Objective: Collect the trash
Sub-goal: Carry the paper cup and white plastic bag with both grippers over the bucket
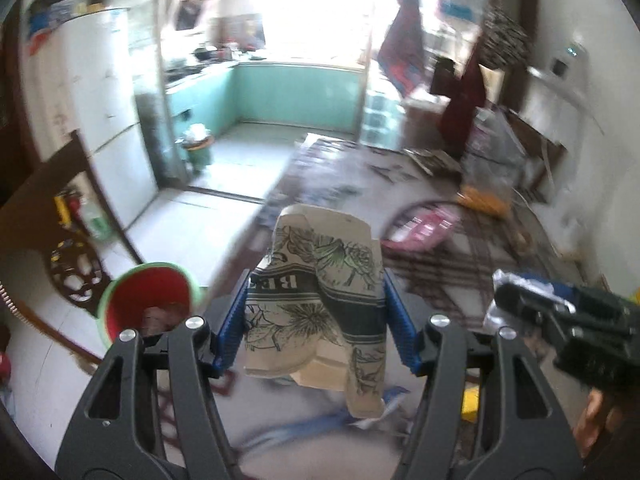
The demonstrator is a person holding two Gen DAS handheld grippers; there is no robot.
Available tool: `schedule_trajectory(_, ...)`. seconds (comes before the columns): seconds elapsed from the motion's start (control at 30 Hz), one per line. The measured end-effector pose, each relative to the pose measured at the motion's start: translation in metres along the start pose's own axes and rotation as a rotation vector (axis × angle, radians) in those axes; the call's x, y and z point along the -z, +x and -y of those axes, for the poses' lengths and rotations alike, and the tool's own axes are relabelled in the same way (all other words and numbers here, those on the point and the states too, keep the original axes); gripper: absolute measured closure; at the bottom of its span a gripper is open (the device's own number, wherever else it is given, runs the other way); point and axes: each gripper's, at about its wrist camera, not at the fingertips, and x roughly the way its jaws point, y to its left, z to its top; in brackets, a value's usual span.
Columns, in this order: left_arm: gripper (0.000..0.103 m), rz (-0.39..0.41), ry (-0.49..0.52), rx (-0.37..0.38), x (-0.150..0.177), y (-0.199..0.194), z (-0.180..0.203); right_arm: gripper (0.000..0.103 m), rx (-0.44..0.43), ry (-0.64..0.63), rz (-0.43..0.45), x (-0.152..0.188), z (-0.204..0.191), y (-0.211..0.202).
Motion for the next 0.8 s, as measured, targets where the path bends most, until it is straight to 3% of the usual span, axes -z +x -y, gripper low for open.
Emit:
schedule_trajectory(0.27,0.043,0.027,-0.089,-0.062,-0.012,-0.005,-0.079,0.062,-0.062,-0.076,-0.018,-0.013,-0.071,0.035)
schedule_trajectory(0.8,0.043,-0.038,-0.071,-0.051,-0.036,0.039,-0.228,0.062,-0.054,-0.061,-0.062,-0.042,-0.206,0.149)
